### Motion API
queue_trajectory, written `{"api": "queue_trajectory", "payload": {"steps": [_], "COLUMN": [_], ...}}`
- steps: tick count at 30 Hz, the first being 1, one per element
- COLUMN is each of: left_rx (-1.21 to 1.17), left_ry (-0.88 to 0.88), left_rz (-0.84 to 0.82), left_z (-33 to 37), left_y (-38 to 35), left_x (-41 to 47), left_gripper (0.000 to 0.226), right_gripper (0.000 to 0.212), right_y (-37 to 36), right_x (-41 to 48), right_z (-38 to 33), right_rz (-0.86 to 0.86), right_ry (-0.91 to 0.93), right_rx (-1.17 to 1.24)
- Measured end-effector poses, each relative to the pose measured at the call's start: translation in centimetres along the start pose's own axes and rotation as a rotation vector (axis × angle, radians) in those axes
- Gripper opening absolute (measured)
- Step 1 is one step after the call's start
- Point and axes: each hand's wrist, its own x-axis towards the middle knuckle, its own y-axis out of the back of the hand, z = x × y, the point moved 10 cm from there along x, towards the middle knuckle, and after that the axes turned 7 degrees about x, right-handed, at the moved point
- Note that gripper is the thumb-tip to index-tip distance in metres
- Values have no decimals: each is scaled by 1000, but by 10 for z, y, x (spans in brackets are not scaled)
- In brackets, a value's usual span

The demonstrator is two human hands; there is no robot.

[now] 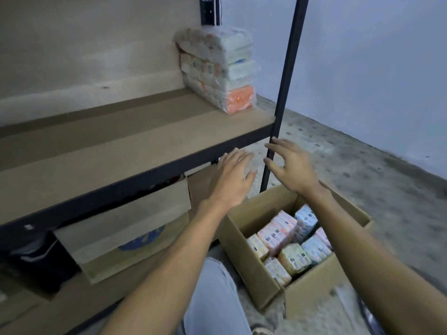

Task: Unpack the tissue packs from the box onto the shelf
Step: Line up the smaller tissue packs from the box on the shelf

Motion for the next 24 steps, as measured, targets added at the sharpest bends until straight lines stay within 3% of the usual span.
{"api": "queue_trajectory", "payload": {"steps": [11, 19, 24], "left_rx": [-26, 66, 218], "left_ry": [168, 277, 291], "left_rz": [-447, -785, -862], "left_z": [-10, -29, -37], "left_y": [-166, -251, -274], "left_x": [-56, -76, -72], "left_gripper": [54, 64, 63], "right_gripper": [47, 59, 60], "right_y": [-104, -185, -218], "right_x": [-107, -145, -158], "right_z": [114, 160, 181], "right_rz": [-315, -582, -711], "right_ry": [-249, -273, -282], "right_rx": [32, 11, 27]}}
